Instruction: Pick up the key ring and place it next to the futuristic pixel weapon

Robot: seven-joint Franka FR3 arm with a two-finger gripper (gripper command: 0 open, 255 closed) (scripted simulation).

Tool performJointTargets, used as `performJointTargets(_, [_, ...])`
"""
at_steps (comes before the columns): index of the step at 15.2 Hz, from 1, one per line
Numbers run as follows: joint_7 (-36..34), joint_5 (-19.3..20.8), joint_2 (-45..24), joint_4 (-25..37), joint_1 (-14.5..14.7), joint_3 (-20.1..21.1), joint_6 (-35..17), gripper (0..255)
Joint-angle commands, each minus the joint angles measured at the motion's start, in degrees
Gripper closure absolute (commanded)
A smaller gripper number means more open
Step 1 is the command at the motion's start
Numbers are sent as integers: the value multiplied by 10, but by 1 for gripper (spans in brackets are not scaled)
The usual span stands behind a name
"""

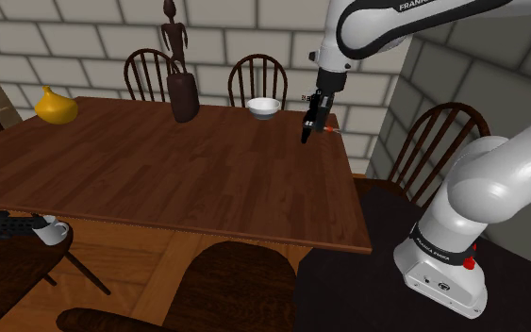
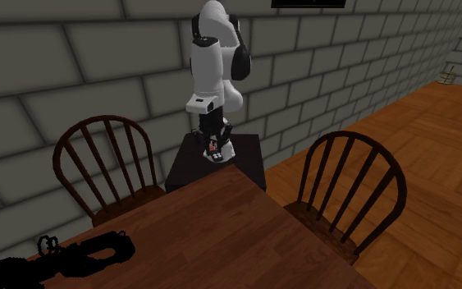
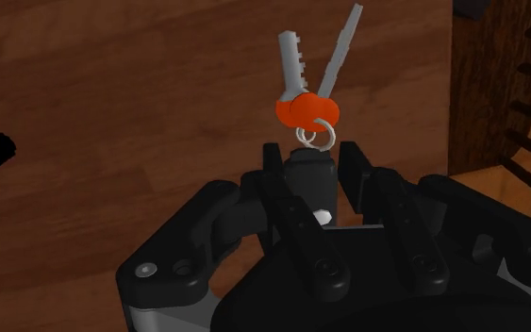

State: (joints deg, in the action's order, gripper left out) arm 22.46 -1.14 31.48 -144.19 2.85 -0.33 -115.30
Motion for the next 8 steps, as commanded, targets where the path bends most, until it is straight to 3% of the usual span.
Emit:
performJointTargets(1, [28,11,-20,14,-13,-22,-6,255])
performJointTargets(8, [120,29,-110,93,-45,-92,-16,255])
